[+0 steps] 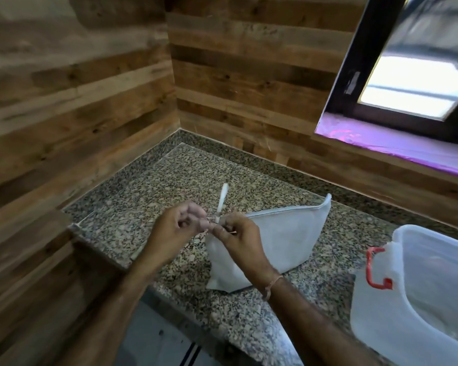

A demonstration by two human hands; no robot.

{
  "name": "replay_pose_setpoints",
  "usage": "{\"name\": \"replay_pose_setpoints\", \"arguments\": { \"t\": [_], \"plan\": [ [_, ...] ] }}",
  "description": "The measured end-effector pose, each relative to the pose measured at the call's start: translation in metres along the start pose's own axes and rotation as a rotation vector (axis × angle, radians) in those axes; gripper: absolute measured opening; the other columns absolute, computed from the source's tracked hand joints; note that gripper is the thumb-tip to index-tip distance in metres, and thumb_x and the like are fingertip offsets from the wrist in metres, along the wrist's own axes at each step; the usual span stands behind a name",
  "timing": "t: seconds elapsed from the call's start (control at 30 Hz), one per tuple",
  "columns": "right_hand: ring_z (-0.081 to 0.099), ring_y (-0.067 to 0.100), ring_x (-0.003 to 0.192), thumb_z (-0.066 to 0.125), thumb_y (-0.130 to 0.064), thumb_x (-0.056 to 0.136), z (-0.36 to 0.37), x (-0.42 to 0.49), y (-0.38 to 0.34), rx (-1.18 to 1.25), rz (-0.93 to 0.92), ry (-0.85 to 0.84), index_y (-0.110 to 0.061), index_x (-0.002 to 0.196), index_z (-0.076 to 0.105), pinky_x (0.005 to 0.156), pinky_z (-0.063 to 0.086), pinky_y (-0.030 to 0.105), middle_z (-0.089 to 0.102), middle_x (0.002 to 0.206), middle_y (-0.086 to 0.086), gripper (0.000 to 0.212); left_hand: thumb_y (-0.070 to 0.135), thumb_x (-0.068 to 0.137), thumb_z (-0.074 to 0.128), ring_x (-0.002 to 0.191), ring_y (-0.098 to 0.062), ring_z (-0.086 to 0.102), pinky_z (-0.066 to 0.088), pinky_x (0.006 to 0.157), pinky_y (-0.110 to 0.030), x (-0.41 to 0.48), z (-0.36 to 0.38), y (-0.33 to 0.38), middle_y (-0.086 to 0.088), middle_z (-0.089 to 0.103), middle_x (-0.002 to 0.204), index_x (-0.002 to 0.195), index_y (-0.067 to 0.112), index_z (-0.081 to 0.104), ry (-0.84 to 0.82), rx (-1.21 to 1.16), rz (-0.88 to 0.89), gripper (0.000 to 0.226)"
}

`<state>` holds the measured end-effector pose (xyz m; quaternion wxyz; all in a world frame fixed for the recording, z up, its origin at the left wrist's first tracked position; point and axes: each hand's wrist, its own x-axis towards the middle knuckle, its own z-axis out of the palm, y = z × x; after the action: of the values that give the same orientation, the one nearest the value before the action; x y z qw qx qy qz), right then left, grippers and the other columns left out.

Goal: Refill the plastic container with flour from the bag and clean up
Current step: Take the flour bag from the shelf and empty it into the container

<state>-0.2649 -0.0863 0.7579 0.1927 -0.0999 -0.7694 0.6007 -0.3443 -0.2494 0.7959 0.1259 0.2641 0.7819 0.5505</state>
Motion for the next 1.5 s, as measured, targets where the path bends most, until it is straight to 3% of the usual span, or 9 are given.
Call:
{"name": "replay_pose_setpoints", "arguments": {
  "t": [0.13,0.27,0.47,0.7,0.97,1.13,1.23,1.37,1.5],
  "plan": [
    [0.059,0.015,0.07,0.079,-0.017,0.086,-0.004,0.0,0.0,0.084,0.106,0.019,-0.006,0.076,0.067,0.065,0.049,0.037,0.065,0.077,0.023,0.019,0.046,0.083,0.077,0.072,-0.009,0.066,0.057,0.066,-0.036,-0.009,0.025,-0.022,0.01,0.069,0.075,0.084,0.027,0.071,-0.016,0.132,0.044,0.019],
    [0.057,0.002,0.068,0.084,-0.015,0.083,-0.01,-0.002,-0.008,0.044,0.126,0.08,-0.004,0.076,0.064,0.063,0.05,0.018,0.056,0.088,0.009,0.024,0.038,0.084,0.08,0.054,-0.006,0.046,0.039,0.054,-0.029,-0.005,0.033,-0.023,0.011,0.055,0.061,0.065,0.029,0.055,0.1,0.232,0.134,0.033],
    [0.067,0.016,0.108,0.077,-0.021,0.088,-0.087,0.004,0.003,-0.027,0.215,0.423,-0.006,0.092,0.067,0.093,0.061,0.035,0.064,0.117,0.002,0.018,0.029,0.085,0.078,0.061,-0.011,0.056,0.05,0.061,-0.034,-0.002,0.014,-0.031,0.006,0.061,0.065,0.07,0.021,0.062,-0.069,0.182,0.067,0.024],
    [0.061,0.014,0.094,0.08,-0.027,0.086,-0.12,0.017,0.016,-0.244,0.184,0.444,-0.011,0.069,0.063,0.081,0.058,0.031,0.059,0.113,0.005,0.029,0.061,0.086,0.066,0.093,-0.012,0.067,0.054,0.084,-0.034,0.056,0.074,0.028,0.015,0.071,0.106,0.114,0.033,0.066,-0.307,0.749,0.258,0.04],
    [0.065,0.02,0.097,0.078,-0.028,0.085,-0.192,0.038,0.041,-0.324,0.251,0.714,-0.015,0.085,0.073,0.08,0.055,0.034,0.065,0.106,-0.001,0.014,0.047,0.094,0.067,0.074,-0.013,0.064,0.038,0.062,-0.028,0.077,0.137,0.04,0.008,0.065,0.075,0.081,0.026,0.064,-0.208,0.855,0.452,0.025],
    [0.067,0.009,0.056,0.065,-0.017,0.094,-0.236,0.061,0.047,-0.163,0.358,0.806,-0.014,0.086,0.065,0.056,0.053,0.028,0.066,0.071,0.002,0.009,0.051,0.094,0.064,0.072,-0.012,0.065,0.041,0.058,-0.029,0.074,0.126,0.03,0.009,0.067,0.075,0.085,0.026,0.063,-0.178,0.886,0.465,0.027],
    [0.062,0.009,0.049,0.055,-0.022,0.103,-0.218,0.066,0.06,0.077,0.382,0.777,-0.013,0.093,0.058,0.043,0.045,0.022,0.07,0.085,0.01,0.013,0.047,0.091,0.068,0.086,-0.019,0.07,0.042,0.064,-0.029,0.072,0.12,0.03,0.005,0.072,0.085,0.085,0.026,0.062,-0.172,0.886,0.373,0.023],
    [0.062,0.016,0.076,0.056,-0.042,0.102,-0.207,0.048,0.079,0.252,0.415,0.668,-0.02,0.112,0.058,0.062,0.049,0.029,0.066,0.099,0.004,0.024,0.054,0.081,0.075,0.087,-0.018,0.067,0.048,0.067,-0.031,0.055,0.079,0.012,0.009,0.071,0.088,0.091,0.026,0.069,-0.174,0.941,0.098,0.03],
    [0.06,0.01,0.08,0.06,-0.035,0.101,-0.199,0.024,0.098,0.341,0.356,0.556,-0.016,0.125,0.059,0.066,0.05,0.024,0.066,0.101,-0.003,0.031,0.049,0.073,0.087,0.108,-0.016,0.069,0.05,0.086,-0.028,0.012,0.046,-0.016,0.003,0.073,0.124,0.126,0.02,0.072,-0.06,0.622,-0.17,0.062]
  ]
}}
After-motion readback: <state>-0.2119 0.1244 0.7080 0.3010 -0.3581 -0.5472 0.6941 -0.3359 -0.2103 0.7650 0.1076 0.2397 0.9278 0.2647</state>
